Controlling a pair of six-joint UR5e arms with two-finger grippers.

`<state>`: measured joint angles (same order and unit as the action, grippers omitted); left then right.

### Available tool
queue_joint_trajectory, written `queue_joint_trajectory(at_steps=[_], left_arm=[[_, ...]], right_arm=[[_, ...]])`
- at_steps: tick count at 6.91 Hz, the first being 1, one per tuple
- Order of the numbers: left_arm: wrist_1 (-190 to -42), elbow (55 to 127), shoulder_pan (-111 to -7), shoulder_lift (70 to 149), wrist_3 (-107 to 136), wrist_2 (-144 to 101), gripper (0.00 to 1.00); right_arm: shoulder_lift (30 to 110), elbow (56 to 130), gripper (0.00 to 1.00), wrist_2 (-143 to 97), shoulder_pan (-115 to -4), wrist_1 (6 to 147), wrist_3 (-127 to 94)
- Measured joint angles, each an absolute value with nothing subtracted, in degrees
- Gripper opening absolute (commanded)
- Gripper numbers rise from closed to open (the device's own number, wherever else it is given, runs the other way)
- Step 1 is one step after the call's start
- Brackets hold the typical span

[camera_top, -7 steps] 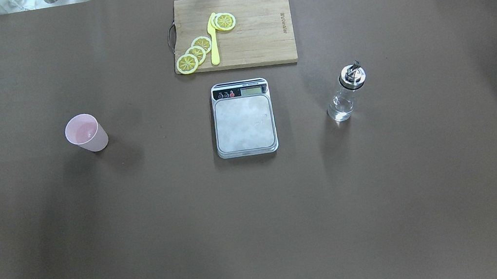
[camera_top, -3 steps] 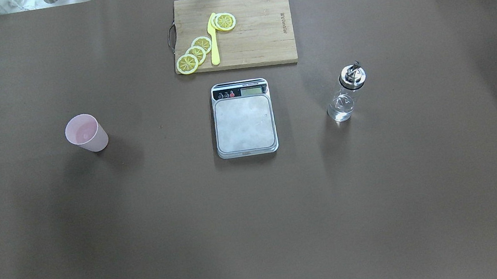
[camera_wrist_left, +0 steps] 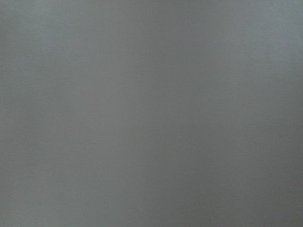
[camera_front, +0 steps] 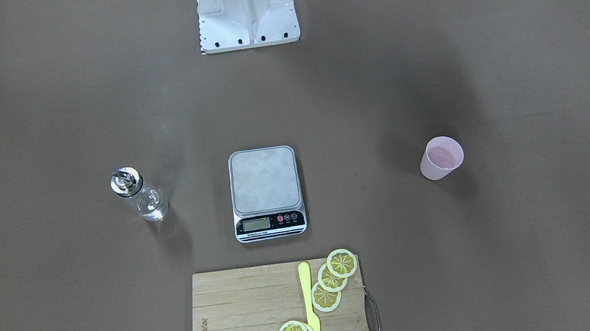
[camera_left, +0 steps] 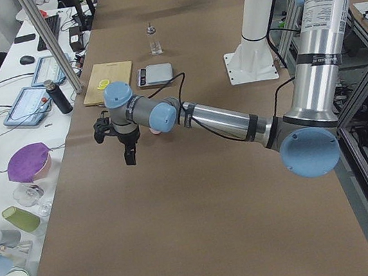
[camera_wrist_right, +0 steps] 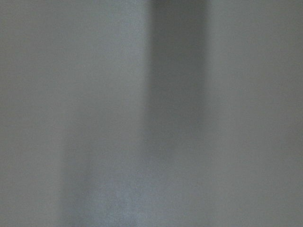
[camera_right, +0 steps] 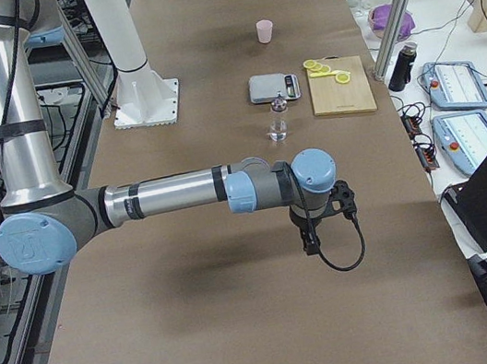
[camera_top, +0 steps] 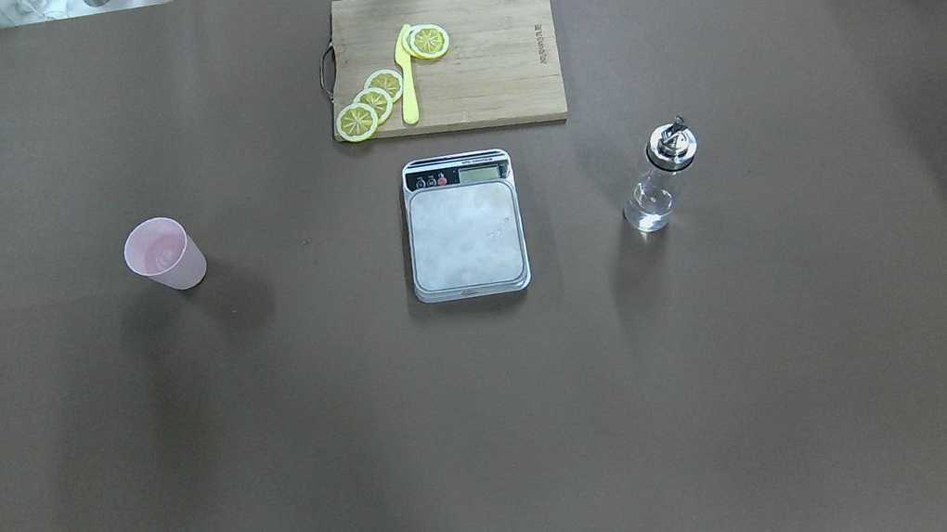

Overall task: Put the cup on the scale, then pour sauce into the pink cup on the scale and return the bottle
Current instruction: 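Reach the left gripper down to the pink cup and grasp it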

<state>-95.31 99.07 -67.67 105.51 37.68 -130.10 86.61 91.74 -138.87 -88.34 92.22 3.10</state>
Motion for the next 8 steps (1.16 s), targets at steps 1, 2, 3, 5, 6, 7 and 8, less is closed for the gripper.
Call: queue_joint_trajectory(at_steps=[1, 2, 3, 5, 6, 7, 8], left_arm=[[-95.9, 99.1, -61.2, 108.0, 45.9, -125.9, 0.97], [-97.4, 98.5, -56.1, 109.4, 51.9, -122.5, 0.96], [-99.7, 97.3, -53.0, 109.9, 56.0, -120.6, 0.94], [-102.4, 95.3, -50.9, 110.1, 58.6, -119.0, 0.72], [-102.7, 94.6, -50.7, 110.0, 58.7, -118.7, 0.63], [-103.3, 93.5, -50.6, 110.0, 58.6, -118.6, 0.58], [-104.8, 92.4, -50.5, 109.8, 58.6, -118.6, 0.14]], right_arm=[[86.5, 91.7, 1.00, -138.9, -88.3, 92.2, 3.1], [86.4, 91.7, 1.00, -138.8, -88.3, 92.2, 3.1], [86.4, 91.6, 1.00, -138.8, -88.3, 92.1, 3.1], [86.4, 91.5, 1.00, -138.8, -88.3, 92.1, 3.1], [86.5, 91.5, 1.00, -138.8, -88.3, 92.1, 3.2], [86.5, 91.5, 1.00, -138.8, -88.3, 92.1, 3.2], [86.5, 91.5, 1.00, -138.8, -88.3, 92.1, 3.2]])
